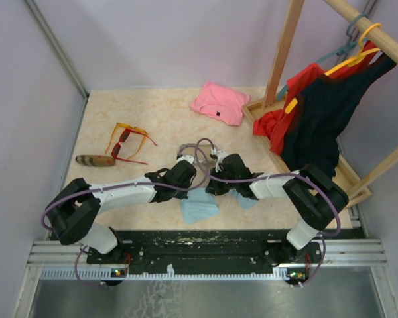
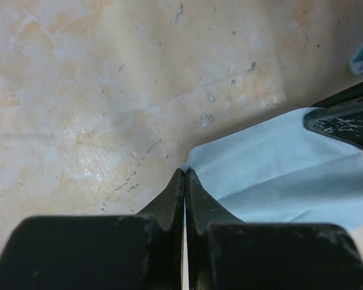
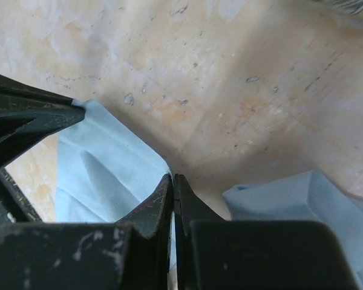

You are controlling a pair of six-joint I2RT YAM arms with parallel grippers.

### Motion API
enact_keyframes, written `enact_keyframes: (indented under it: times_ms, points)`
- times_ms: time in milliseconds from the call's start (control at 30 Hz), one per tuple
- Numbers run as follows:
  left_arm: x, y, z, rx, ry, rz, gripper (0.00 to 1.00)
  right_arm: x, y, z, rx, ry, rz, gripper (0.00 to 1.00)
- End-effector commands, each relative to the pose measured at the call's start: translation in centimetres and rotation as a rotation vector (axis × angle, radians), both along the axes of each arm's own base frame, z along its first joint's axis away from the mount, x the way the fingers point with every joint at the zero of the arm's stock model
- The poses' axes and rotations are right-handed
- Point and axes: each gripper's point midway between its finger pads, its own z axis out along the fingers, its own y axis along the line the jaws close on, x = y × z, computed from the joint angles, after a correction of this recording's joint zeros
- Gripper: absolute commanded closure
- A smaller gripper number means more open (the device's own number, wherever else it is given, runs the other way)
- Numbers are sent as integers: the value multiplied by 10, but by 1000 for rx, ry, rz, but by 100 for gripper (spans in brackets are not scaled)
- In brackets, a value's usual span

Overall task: Organize the sunglasses
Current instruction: Fold the glasses cleaning cloth at the center of the board.

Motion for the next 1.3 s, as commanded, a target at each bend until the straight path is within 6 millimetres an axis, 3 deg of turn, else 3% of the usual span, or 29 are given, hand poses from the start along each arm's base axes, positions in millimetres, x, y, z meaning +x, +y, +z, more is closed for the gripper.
enact_keyframes:
  times_ms: [0,467,933,1267]
  points:
    - [22,-4,12,1,-56,5,99,33,-1,28,2,-155,-52,100]
    - [58,-5,24,-64,-127,18,99,59,3,38,-39,-245,-67,100]
    - [43,-1,19,-112,-138,-34,99,47,0,46,-62,-313,61,100]
    - [40,0,17,-132,-145,-36,99,30,0,38,-52,-282,132,100]
